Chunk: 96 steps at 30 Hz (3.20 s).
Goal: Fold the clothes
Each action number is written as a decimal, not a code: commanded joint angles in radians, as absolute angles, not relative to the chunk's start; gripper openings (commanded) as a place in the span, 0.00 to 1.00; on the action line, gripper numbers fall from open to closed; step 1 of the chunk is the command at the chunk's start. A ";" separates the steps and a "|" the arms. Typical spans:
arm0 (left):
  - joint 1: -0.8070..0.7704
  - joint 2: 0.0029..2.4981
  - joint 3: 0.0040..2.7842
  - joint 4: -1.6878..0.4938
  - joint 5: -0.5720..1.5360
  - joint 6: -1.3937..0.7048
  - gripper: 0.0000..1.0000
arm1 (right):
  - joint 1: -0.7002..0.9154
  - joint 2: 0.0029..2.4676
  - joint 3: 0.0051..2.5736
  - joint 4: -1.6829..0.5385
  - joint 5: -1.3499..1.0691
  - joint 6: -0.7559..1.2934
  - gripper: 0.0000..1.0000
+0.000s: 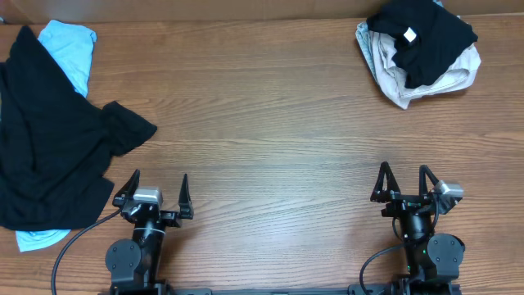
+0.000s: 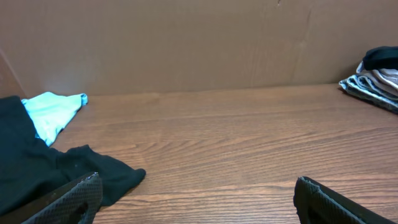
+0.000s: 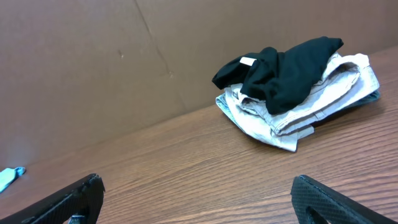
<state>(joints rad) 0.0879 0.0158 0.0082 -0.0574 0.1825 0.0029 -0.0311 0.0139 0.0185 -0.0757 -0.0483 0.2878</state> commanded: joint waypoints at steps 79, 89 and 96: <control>0.098 0.005 0.041 0.066 0.213 -0.087 1.00 | -0.027 0.003 0.013 0.034 -0.126 0.284 1.00; 0.098 0.198 0.325 -0.091 0.213 -0.091 1.00 | -0.027 0.032 0.130 -0.020 -0.136 0.281 1.00; 0.098 0.537 0.633 -0.214 0.315 -0.090 1.00 | -0.027 0.214 0.323 -0.129 -0.163 0.225 1.00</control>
<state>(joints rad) 0.0879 0.4339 0.5175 -0.1780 0.2592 -0.0772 -0.0311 0.1463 0.2348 -0.1158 -0.1379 0.2707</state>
